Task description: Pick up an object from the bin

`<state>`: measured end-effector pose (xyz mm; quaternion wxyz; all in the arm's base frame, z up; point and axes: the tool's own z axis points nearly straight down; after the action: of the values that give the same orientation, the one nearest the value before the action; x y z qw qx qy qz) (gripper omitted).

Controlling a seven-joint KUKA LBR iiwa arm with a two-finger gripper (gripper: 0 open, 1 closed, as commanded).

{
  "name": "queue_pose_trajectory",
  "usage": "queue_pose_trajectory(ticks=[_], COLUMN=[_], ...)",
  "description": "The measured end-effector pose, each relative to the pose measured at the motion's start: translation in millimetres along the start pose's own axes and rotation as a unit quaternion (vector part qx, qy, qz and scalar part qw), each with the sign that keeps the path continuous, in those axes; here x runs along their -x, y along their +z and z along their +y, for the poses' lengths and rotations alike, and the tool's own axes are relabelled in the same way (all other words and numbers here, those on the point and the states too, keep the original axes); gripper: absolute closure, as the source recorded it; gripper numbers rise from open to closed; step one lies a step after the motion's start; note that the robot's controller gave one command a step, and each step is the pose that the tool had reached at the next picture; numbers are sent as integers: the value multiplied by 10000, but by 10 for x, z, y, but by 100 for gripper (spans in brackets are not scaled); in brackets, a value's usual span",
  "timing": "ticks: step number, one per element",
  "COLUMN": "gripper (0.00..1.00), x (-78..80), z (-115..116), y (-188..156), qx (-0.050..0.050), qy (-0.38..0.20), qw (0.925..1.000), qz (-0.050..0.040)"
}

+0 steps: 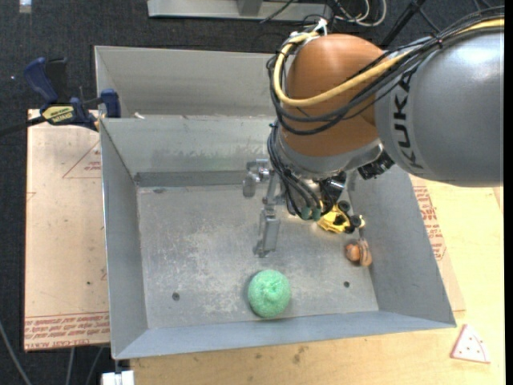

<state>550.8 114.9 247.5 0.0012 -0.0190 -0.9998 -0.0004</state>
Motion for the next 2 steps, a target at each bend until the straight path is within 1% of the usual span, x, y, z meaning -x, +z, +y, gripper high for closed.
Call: queue_pose_trajectory(ticks=[1,2], gripper=[0,0], x=[82,17], z=[-52,-320], y=[-387,-98], qx=[-2,2], qy=[-748,-1065], qw=[9972,9943], qz=[-22,-73])
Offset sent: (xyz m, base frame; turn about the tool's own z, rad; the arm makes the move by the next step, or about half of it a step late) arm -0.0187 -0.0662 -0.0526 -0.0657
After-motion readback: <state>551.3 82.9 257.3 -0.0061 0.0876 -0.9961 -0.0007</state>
